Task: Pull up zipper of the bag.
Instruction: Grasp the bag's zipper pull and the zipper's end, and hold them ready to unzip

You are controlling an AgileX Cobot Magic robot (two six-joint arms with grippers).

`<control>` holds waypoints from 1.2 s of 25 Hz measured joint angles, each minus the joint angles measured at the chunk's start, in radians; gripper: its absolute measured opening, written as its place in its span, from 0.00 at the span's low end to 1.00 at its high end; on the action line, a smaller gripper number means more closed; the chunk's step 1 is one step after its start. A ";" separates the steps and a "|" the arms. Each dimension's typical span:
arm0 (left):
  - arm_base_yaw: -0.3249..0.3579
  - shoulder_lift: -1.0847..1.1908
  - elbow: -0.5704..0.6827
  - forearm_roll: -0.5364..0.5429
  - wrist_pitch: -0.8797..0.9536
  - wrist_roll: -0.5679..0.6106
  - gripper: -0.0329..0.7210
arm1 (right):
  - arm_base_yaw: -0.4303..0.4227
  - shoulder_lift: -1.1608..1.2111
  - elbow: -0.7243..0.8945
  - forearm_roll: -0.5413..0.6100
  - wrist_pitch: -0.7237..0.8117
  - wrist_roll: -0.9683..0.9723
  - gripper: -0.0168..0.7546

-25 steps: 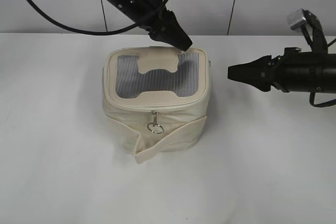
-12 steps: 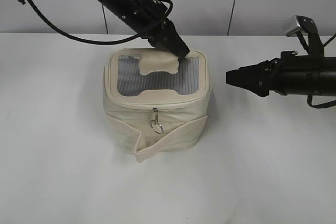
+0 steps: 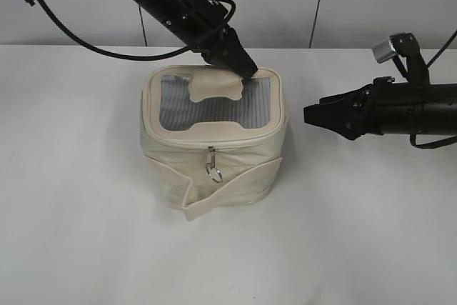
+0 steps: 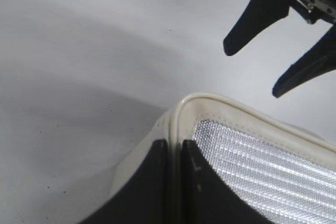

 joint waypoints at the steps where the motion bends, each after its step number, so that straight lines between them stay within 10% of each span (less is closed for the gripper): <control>1: 0.000 0.000 0.000 0.000 0.000 0.000 0.09 | 0.000 0.017 -0.011 0.000 0.000 -0.001 0.59; 30: 0.002 0.000 -0.004 0.013 0.000 -0.004 0.09 | 0.192 0.114 -0.192 -0.009 -0.216 -0.074 0.55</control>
